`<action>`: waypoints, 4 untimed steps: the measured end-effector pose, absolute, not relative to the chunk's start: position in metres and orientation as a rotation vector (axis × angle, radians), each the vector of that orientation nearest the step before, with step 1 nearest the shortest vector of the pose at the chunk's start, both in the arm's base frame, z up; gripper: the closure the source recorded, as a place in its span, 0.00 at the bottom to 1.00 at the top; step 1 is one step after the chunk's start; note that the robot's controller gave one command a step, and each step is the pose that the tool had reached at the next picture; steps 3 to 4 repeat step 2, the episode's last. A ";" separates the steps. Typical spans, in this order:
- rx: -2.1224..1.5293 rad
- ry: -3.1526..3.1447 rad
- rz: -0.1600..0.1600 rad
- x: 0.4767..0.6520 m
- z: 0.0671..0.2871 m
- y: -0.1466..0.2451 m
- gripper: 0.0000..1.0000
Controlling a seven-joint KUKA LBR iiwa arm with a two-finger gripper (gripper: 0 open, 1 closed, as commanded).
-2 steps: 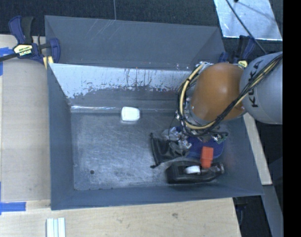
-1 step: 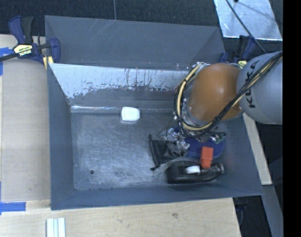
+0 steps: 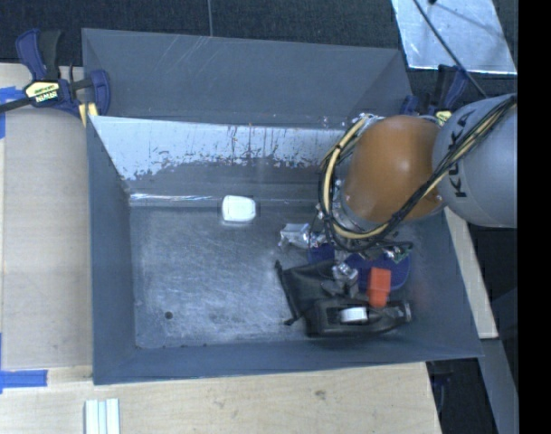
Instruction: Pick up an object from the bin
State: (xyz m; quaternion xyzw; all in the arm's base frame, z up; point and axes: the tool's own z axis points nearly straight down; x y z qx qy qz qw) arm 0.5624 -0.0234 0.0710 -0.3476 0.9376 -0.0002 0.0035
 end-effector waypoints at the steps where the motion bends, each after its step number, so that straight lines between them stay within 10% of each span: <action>1: -1.089 2.941 0.000 0.562 0.071 -0.024 1.00; 2: -1.113 2.927 -0.006 0.531 0.209 -0.012 1.00; 4: -1.113 2.927 -0.006 0.531 0.209 -0.012 1.00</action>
Offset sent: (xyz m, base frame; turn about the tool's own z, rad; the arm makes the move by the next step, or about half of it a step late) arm 0.0000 0.0000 0.0000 0.0000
